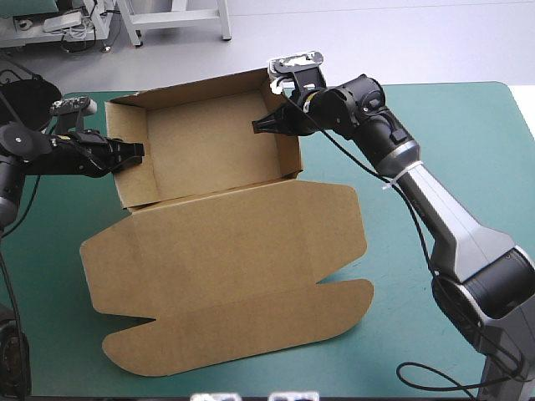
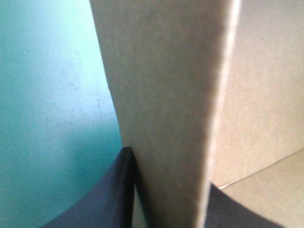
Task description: Fold the box
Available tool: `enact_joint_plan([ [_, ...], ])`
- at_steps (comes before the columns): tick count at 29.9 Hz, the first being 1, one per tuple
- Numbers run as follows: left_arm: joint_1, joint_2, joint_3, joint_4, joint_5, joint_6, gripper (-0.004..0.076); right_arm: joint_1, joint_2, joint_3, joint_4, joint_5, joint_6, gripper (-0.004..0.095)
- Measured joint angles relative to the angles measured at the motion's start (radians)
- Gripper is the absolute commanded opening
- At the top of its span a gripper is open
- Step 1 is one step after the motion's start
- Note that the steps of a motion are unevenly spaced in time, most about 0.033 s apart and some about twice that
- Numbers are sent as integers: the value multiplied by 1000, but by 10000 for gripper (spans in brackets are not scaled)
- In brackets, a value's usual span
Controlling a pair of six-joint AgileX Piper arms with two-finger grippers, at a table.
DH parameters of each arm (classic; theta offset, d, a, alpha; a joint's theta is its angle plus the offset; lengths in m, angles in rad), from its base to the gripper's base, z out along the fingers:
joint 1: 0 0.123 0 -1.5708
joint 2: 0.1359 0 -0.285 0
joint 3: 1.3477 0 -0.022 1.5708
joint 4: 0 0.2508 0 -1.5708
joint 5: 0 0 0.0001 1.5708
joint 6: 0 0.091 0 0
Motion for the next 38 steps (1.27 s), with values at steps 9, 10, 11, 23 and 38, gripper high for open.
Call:
enact_joint_plan([
  [9, -95, 3, 2, 83, -2, -67, -9, -4, 5, -5, -32, 103, 20, -14],
  [10, -127, 5, 3, 120, -10, -95, -9, -8, 7, -4, -39, 130, 25, -14],
  [11, -153, 7, 3, 161, -16, -128, -9, -9, 12, -2, -47, 148, 26, -14],
  [23, -381, 118, 11, 408, 40, -373, -9, -10, 25, 161, -89, 287, 61, -17],
  [38, -447, 277, 12, 476, 131, -475, -8, -16, 38, 357, -5, 267, 85, -17],
])
